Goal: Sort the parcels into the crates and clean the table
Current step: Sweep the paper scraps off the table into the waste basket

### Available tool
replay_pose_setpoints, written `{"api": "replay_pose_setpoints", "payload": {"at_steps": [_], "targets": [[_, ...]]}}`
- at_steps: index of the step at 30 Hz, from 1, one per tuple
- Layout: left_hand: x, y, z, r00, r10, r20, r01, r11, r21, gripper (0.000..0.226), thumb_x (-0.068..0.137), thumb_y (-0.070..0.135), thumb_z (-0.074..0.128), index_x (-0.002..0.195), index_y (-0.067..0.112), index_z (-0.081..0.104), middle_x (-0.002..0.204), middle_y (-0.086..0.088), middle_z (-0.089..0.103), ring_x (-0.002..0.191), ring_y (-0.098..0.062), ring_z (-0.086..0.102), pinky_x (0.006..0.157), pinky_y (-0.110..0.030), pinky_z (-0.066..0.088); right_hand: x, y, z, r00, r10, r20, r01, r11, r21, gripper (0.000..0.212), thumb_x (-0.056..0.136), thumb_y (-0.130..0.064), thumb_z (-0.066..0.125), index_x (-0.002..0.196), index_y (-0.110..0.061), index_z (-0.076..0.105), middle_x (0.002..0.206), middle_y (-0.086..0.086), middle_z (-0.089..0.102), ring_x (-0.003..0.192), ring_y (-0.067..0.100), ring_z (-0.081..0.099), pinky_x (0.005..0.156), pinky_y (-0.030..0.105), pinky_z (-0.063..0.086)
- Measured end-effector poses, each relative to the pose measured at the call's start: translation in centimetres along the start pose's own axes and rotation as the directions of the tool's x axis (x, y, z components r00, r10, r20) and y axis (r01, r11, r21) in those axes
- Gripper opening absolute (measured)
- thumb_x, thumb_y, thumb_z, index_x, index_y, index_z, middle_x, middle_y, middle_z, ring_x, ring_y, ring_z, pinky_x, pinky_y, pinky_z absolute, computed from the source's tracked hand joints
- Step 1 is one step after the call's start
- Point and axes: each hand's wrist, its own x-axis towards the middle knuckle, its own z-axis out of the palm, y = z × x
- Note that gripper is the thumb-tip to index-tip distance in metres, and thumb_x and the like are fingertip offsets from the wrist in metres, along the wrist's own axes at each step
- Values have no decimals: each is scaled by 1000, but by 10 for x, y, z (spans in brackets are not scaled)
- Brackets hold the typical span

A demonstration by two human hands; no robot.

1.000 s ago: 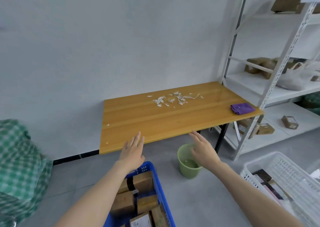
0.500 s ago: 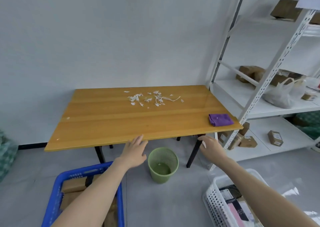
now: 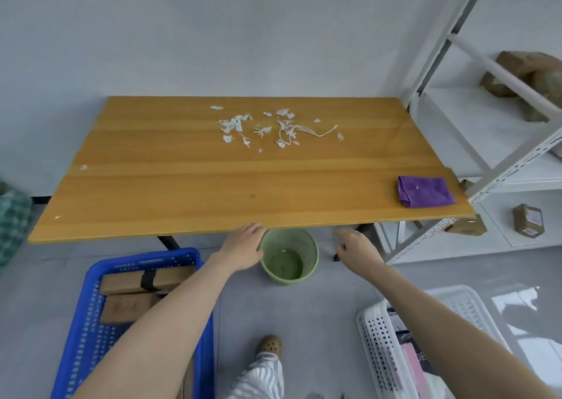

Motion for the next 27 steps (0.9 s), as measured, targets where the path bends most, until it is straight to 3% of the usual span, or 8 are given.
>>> {"api": "replay_pose_setpoints", "payload": {"at_steps": [5, 10, 13, 17, 19, 22, 25, 27], "targets": [[54, 10, 31, 992, -58, 115, 78, 981, -176, 49, 99, 17, 36, 147, 13, 28, 154, -4, 27, 139, -22, 28, 111, -37, 29, 50, 17, 42, 990, 30, 136, -42, 995, 86, 36, 92, -9, 38, 123, -9, 55, 116, 12, 61, 106, 34, 56, 85, 44, 50], [96, 19, 111, 936, -153, 317, 218, 960, -179, 41, 98, 19, 33, 139, 15, 39, 129, -10, 52, 101, -25, 52, 78, -32, 41, 79, 53, 124, 933, 119, 339, -189, 966, 179, 38, 97, -17, 36, 133, -14, 49, 111, 16, 62, 95, 31, 58, 75, 34, 49], [127, 16, 174, 901, -174, 397, 246, 959, -138, 51, 98, 22, 34, 147, 14, 23, 140, -11, 44, 119, -28, 48, 88, -34, 42, 99, 82, 187, 856, 151, 495, -275, 943, 187, 45, 100, -22, 37, 145, -17, 35, 139, 12, 49, 118, 27, 51, 86, 29, 46], [166, 1, 243, 881, -220, 419, 328, 922, -205, 61, 97, 22, 36, 151, 21, 7, 128, -11, 50, 107, -28, 54, 78, -34, 43, 130, 111, 255, 753, 195, 628, -379, 909, 172, 51, 101, -32, 37, 149, -24, 23, 142, 13, 44, 84, 22, 53, 56, 22, 44], [186, -10, 266, 871, -249, 424, 377, 891, -251, 64, 97, 24, 35, 151, 27, 1, 137, -12, 44, 109, -28, 54, 80, -36, 45, 149, 121, 278, 748, 220, 626, -412, 893, 178, 53, 101, -32, 39, 150, -24, 21, 139, 17, 45, 80, 24, 56, 63, 27, 47], [220, -28, 319, 855, -269, 443, 428, 849, -310, 67, 96, 23, 35, 151, 31, -2, 154, -14, 21, 129, -31, 42, 98, -40, 43, 180, 145, 330, 761, 261, 594, -460, 862, 211, 55, 100, -27, 42, 151, -18, 20, 140, 19, 44, 108, 31, 56, 84, 31, 44], [248, -45, 369, 831, -302, 467, 490, 795, -358, 67, 95, 18, 35, 151, 33, 1, 158, -11, 9, 137, -30, 33, 105, -45, 39, 207, 162, 374, 756, 334, 563, -603, 691, 399, 52, 101, -18, 40, 150, -13, 24, 128, 22, 51, 105, 33, 56, 90, 35, 41], [262, -53, 397, 825, -318, 467, 511, 772, -377, 68, 92, 11, 35, 151, 30, 7, 159, -7, 9, 141, -28, 25, 109, -45, 34, 220, 172, 395, 707, 374, 600, -707, 400, 583, 47, 102, -11, 36, 148, -12, 29, 128, 25, 49, 108, 38, 54, 96, 43, 37]]}}
